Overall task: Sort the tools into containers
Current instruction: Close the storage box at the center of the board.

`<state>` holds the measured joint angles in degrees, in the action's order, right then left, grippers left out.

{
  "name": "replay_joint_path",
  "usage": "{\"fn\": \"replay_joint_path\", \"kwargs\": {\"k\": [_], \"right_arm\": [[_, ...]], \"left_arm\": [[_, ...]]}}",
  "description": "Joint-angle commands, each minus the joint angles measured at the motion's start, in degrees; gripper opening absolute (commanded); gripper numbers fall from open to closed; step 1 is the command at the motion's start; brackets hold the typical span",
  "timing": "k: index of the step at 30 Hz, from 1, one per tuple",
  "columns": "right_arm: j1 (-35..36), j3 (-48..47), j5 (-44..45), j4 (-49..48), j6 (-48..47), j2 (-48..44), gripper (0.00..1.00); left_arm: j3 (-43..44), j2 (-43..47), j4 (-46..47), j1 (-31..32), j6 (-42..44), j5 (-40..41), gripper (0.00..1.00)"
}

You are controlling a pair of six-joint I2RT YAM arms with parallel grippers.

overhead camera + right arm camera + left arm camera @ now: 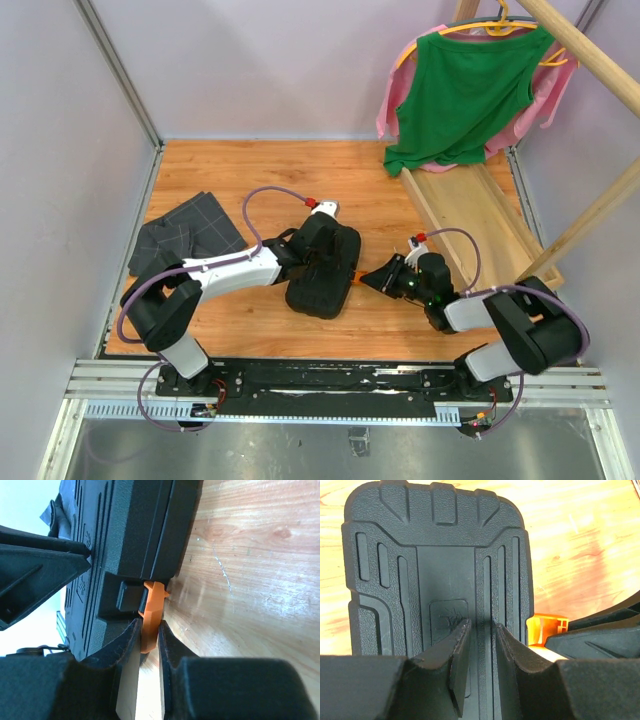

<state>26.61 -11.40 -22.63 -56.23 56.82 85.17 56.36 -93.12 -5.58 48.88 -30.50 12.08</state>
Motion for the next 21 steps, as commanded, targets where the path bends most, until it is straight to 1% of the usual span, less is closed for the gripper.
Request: {"fn": "replay_joint_path", "kwargs": {"k": [1, 3, 6, 11, 15, 21], "right_arm": [[0.1, -3.8, 3.9, 17.9, -9.4, -8.8, 0.02], [0.1, -5.6, 4.4, 23.0, -12.1, -12.1, 0.03], [0.1, -7.1, 3.1, 25.4, -13.9, -14.0, 0.04], [0.2, -7.8, 0.6, 22.3, -12.7, -12.9, 0.04], [0.3, -8.3, -0.2, 19.9, -11.3, -13.0, 0.07], [1.1, -11.0, -0.4, 21.7, -11.0, -14.4, 0.09]], "left_arm": [[-1.8, -3.6, -7.0, 1.3, -0.8, -3.4, 0.31], [-1.8, -3.7, -6.8, 1.3, -0.9, -3.5, 0.31], [-1.8, -3.8, -6.5, 1.3, -1.0, -3.9, 0.31], [-1.4, -4.2, -6.3, 1.4, -1.1, -4.1, 0.31], [-1.3, -4.4, -6.2, 1.5, -1.0, -4.3, 0.31], [-1.2, -4.9, -6.1, 1.7, -1.0, -4.3, 0.31]]}}
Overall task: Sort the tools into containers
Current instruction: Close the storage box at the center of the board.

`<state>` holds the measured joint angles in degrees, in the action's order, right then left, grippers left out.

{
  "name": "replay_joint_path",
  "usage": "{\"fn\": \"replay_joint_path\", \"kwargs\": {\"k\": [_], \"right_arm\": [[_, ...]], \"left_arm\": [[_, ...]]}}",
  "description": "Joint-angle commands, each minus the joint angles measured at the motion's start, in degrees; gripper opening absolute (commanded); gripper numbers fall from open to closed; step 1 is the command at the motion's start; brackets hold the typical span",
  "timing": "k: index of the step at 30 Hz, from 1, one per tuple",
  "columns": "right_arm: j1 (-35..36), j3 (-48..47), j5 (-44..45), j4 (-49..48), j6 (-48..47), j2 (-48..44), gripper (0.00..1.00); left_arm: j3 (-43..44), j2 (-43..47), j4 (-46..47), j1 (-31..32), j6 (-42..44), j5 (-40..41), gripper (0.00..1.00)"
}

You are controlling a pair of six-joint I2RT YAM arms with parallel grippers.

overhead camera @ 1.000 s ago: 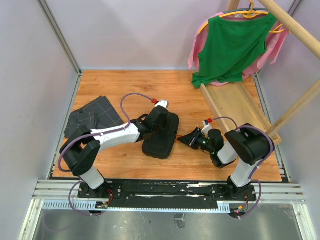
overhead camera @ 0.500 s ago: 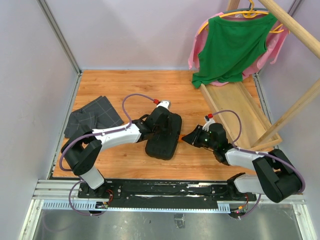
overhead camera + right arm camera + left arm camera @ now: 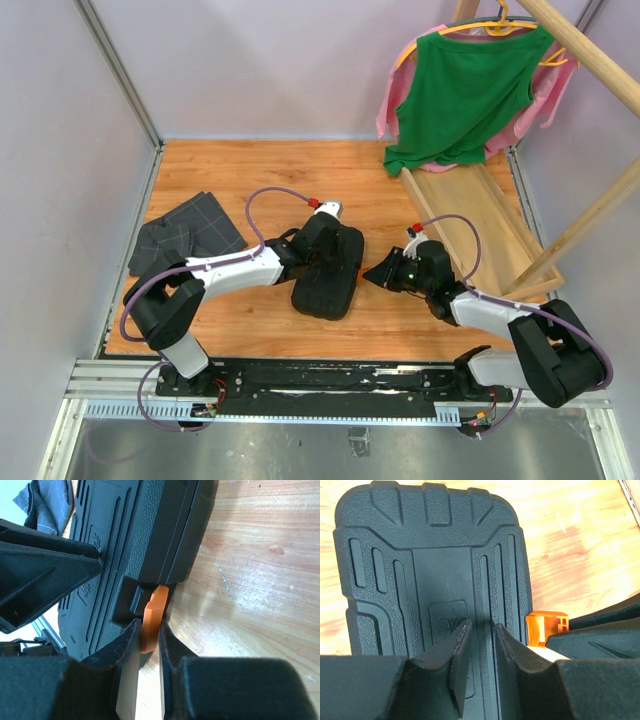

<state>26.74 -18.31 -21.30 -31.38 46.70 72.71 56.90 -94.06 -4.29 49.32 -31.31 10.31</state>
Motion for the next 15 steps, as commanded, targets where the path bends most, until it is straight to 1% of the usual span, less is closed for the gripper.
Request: {"fn": "replay_joint_path", "kwargs": {"k": [1, 9, 15], "right_arm": [[1.2, -4.6, -1.7, -2.9, -0.8, -2.0, 0.10], [2.4, -6.4, -0.9, -2.8, 0.7, -0.3, 0.12], [3.4, -7.4, -1.2, -4.0, 1.9, 0.4, 0.18]], "left_arm": [[-1.7, -4.0, -7.2, 1.3, -0.2, -2.6, 0.31], [-2.0, -4.0, -6.9, 1.4, -0.4, -2.6, 0.31], [-2.5, -4.0, -6.6, 1.4, -0.5, -2.7, 0.31]]}}
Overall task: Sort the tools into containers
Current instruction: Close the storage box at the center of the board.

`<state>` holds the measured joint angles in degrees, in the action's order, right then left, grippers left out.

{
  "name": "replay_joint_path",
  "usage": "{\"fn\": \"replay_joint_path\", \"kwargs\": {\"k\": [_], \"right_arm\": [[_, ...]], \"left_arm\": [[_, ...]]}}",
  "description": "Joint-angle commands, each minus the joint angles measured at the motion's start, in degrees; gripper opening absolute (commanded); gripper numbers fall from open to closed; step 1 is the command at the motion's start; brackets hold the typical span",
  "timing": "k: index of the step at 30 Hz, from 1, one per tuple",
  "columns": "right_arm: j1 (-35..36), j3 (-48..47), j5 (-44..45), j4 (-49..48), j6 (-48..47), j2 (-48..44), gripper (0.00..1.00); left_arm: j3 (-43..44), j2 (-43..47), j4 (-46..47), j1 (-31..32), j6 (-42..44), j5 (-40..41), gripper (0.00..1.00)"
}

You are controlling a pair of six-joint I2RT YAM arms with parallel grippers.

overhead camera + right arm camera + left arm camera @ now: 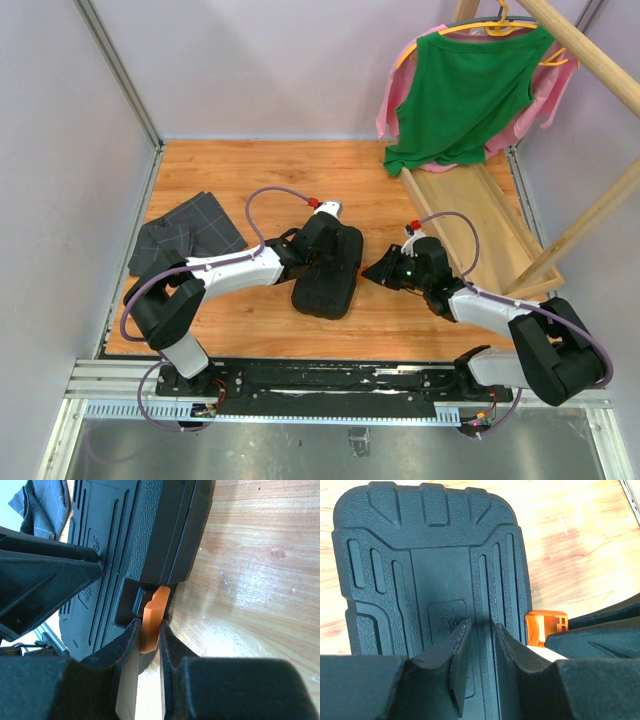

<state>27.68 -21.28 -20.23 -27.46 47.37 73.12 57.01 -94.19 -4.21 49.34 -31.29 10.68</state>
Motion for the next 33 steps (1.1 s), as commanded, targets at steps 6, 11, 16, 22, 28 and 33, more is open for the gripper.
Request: {"fn": "replay_joint_path", "kwargs": {"k": [6, 11, 16, 22, 28, 33], "right_arm": [[3.0, -5.1, -3.2, -10.2, 3.0, 1.1, 0.24], [3.5, -4.7, -4.4, -13.9, 5.2, 2.6, 0.28], [3.9, -4.0, -5.9, -19.8, 8.0, 5.4, 0.29], [4.3, -3.6, -7.9, -27.3, 10.8, 9.8, 0.31], [4.6, -3.5, -7.7, -28.0, 10.6, 9.8, 0.37], [4.6, -3.7, -7.6, -27.0, 10.0, 9.3, 0.38]], "left_arm": [[-2.5, -4.0, -6.4, 1.5, -0.5, -3.2, 0.31], [-2.5, -4.1, -6.3, 1.5, -0.5, -3.4, 0.31], [-2.5, -4.3, -6.2, 1.5, -0.5, -3.6, 0.31], [-2.5, -4.2, -6.3, 1.5, -0.6, -3.6, 0.31], [-2.5, -4.5, -6.3, 1.6, -0.6, -3.6, 0.31], [-2.3, -4.7, -6.3, 1.6, -0.6, -3.6, 0.31]]}}
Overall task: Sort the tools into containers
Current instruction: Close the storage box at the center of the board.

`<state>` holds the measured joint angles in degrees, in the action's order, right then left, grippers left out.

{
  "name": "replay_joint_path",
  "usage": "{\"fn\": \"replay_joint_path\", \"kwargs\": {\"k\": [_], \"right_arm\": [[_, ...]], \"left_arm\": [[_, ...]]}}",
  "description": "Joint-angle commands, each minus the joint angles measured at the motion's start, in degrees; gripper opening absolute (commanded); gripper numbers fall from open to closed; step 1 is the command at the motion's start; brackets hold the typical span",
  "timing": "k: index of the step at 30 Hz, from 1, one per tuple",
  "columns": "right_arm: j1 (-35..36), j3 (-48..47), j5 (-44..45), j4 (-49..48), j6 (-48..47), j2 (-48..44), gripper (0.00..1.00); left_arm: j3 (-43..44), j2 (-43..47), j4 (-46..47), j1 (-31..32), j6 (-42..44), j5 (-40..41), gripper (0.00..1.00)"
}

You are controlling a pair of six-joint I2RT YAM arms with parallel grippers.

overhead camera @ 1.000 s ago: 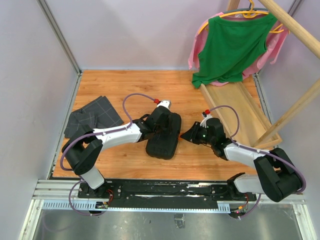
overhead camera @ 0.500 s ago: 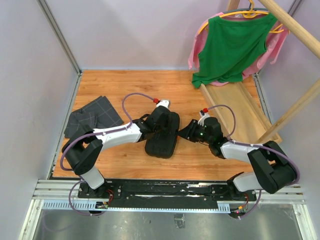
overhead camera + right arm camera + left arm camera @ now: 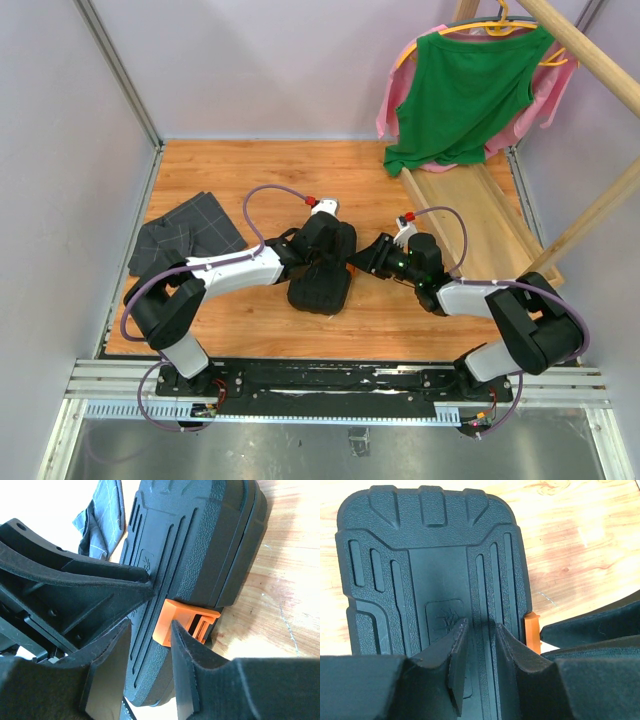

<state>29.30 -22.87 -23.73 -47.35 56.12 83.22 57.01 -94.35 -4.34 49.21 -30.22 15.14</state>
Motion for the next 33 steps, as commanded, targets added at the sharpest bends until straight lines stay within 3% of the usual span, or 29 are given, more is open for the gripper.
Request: {"fn": "replay_joint_path", "kwargs": {"k": [1, 6, 16, 24, 33], "right_arm": [[3.0, -2.2, -4.2, -7.1, 1.4, -0.7, 0.38], [3.0, -2.0, -4.2, -7.0, 1.4, 0.4, 0.38], [2.9, -2.1, -1.0, 3.9, -2.5, -1.2, 0.38], [2.9, -1.4, -0.6, 4.7, -3.2, -0.1, 0.22], [3.0, -1.1, -0.3, 5.9, -3.9, 2.6, 0.19]], "left_arm": [[-2.3, -4.5, -6.2, 1.8, -1.7, -8.0, 0.31], [-2.3, -4.6, -6.3, 1.9, -1.7, -7.9, 0.31], [-2.5, -4.5, -6.2, 1.8, -1.7, -7.8, 0.31], [-2.0, -4.9, -6.3, 1.9, -1.6, -8.1, 0.31], [-1.5, -5.4, -6.6, 1.9, -1.5, -8.1, 0.31]]}}
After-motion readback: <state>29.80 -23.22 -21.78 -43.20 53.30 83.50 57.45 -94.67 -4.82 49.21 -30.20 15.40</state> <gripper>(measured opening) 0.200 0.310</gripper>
